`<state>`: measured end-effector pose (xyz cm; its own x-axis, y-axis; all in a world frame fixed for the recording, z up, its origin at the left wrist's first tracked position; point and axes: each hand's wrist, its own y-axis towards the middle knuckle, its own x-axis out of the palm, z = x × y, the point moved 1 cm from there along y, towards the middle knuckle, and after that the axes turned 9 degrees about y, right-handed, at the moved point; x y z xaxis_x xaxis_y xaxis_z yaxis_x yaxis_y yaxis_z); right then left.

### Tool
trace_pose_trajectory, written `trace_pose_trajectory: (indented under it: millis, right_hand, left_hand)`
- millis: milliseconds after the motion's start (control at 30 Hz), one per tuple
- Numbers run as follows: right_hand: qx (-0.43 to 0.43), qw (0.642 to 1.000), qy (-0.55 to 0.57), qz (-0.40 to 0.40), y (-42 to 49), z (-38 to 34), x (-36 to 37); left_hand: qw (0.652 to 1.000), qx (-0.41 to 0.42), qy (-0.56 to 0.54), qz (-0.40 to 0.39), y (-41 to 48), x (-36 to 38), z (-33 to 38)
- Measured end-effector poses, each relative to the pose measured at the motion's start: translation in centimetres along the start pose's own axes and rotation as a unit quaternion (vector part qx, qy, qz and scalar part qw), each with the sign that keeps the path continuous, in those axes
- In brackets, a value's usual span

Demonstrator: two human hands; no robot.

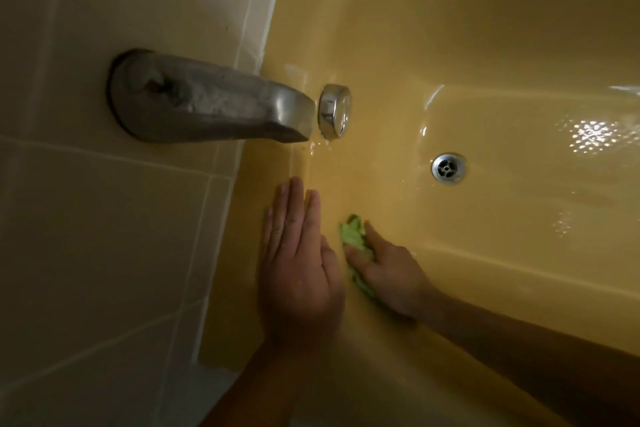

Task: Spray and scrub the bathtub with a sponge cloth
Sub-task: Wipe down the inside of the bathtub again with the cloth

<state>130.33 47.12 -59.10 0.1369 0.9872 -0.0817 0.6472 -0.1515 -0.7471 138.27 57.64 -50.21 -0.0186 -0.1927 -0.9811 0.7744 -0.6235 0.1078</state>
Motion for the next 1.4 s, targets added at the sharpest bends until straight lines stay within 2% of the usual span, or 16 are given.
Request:
trace_pose_trajectory:
  millis: [100,167,267,333,433,500,633,700,833,867,967,1033,1100,1133,1267,1400]
  right_hand:
    - [-0.179,0.978,0.096,0.044,-3.3,-3.3,1.3]
    - [-0.198,0.976,0.081,0.026,-2.8,-2.0,1.3]
    - [-0.004,1.000,0.026,-0.012,0.9,1.8,-0.4]
    - [0.116,0.993,0.019,-0.014,3.0,3.4,-1.4]
    - [0.116,0.992,0.049,0.013,3.9,1.5,-0.9]
    - [0.030,0.993,0.099,0.050,2.8,-1.7,0.3]
    - [-0.181,0.959,0.183,0.116,0.9,-5.1,2.0]
    - [-0.142,0.968,0.172,0.118,3.2,-2.7,1.6]
    - [0.096,0.967,0.209,0.108,8.3,-1.5,0.1]
    - [0.086,0.962,0.228,0.124,8.3,-2.5,0.1]
    - [-0.097,0.940,0.282,0.166,4.3,-6.7,0.7]
    - [-0.202,0.928,0.270,0.159,1.0,-7.9,1.4]
    - [-0.245,0.928,0.230,0.160,1.7,-6.4,1.5]
    - [-0.230,0.936,0.213,0.160,3.4,-5.2,1.3]
    - [-0.010,0.969,0.218,0.119,11.6,1.2,0.3]
    - [0.078,0.970,0.155,0.171,16.6,4.5,-0.5]
  left_hand:
    - [0.999,0.036,-0.001,-0.007,1.0,0.1,-0.8]
    - [0.999,0.042,0.002,-0.016,1.5,0.0,-0.8]
    - [0.998,0.054,0.001,-0.025,2.8,0.1,-1.2]
    - [0.997,0.066,0.005,-0.027,3.9,0.3,-1.7]
    - [0.995,0.089,-0.005,-0.033,5.3,0.4,-2.1]
    - [0.994,0.099,-0.010,-0.047,6.6,0.4,-2.4]
    - [0.986,0.147,-0.016,-0.076,9.7,0.8,-2.7]
    - [0.984,0.166,-0.013,-0.056,10.8,1.1,-2.8]
    - [0.976,0.215,-0.025,-0.020,13.1,2.3,-3.8]
    - [0.974,0.225,-0.019,-0.002,13.8,2.6,-3.8]
    - [0.980,0.194,-0.024,0.036,15.5,3.0,-2.9]
    - [0.980,0.193,-0.026,0.041,15.7,2.7,-2.4]
    - [0.978,0.202,-0.028,0.031,15.6,2.4,-2.4]
    - [0.978,0.205,-0.028,0.028,15.8,2.3,-2.4]
    - [0.982,0.187,-0.023,0.036,16.3,2.3,-1.5]
    - [0.983,0.182,-0.009,0.028,16.5,2.1,-1.6]
